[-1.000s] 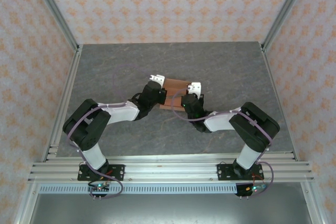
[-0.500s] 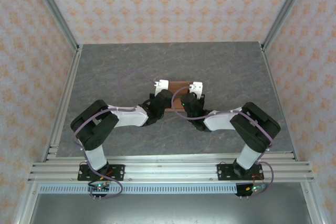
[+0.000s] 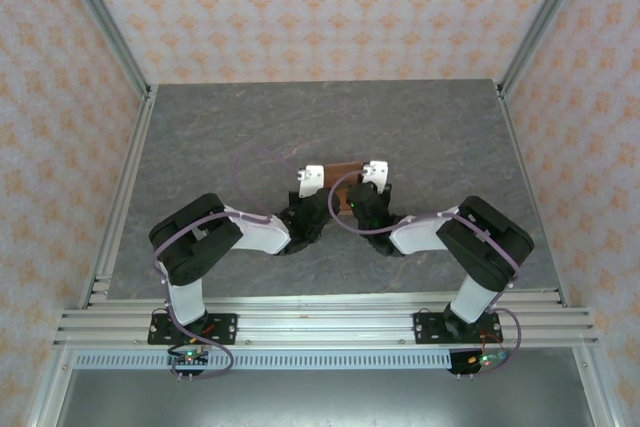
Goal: Fold the paper box
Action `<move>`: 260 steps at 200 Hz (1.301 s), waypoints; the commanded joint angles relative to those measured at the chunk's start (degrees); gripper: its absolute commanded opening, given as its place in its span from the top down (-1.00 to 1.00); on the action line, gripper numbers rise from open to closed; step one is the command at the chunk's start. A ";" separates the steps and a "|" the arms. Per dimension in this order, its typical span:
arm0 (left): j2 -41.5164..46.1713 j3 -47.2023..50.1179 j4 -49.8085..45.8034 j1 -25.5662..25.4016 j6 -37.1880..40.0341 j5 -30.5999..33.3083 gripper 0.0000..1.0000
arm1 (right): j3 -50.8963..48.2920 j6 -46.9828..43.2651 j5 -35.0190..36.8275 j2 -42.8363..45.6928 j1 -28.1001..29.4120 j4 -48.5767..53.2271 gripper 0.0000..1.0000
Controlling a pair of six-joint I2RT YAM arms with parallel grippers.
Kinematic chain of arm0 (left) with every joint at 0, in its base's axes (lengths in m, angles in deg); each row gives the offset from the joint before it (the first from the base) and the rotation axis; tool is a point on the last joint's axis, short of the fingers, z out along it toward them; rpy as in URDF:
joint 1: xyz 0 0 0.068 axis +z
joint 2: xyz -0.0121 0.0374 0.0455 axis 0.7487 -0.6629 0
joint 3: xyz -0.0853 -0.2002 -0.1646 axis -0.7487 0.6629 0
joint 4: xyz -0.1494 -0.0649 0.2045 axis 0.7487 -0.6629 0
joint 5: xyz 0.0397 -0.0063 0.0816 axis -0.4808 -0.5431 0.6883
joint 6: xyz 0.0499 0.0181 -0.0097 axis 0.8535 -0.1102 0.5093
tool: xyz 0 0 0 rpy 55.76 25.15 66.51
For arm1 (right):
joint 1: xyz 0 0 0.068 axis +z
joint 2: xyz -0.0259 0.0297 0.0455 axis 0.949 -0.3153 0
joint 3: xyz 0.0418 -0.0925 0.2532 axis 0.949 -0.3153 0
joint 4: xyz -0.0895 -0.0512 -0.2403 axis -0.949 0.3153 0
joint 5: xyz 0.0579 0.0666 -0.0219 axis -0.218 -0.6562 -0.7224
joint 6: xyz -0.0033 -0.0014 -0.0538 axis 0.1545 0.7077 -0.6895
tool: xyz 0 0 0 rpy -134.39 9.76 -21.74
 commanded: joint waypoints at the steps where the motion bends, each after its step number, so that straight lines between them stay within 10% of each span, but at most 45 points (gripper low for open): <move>1: -1.85 2.15 4.49 -1.80 -0.43 4.12 1.00 | -3.18 -1.09 -2.79 -1.21 0.97 2.24 1.00; 260: -1.01 7.77 10.69 -6.75 -1.11 15.18 0.53 | -8.91 -1.46 0.63 -6.58 0.97 -10.82 1.00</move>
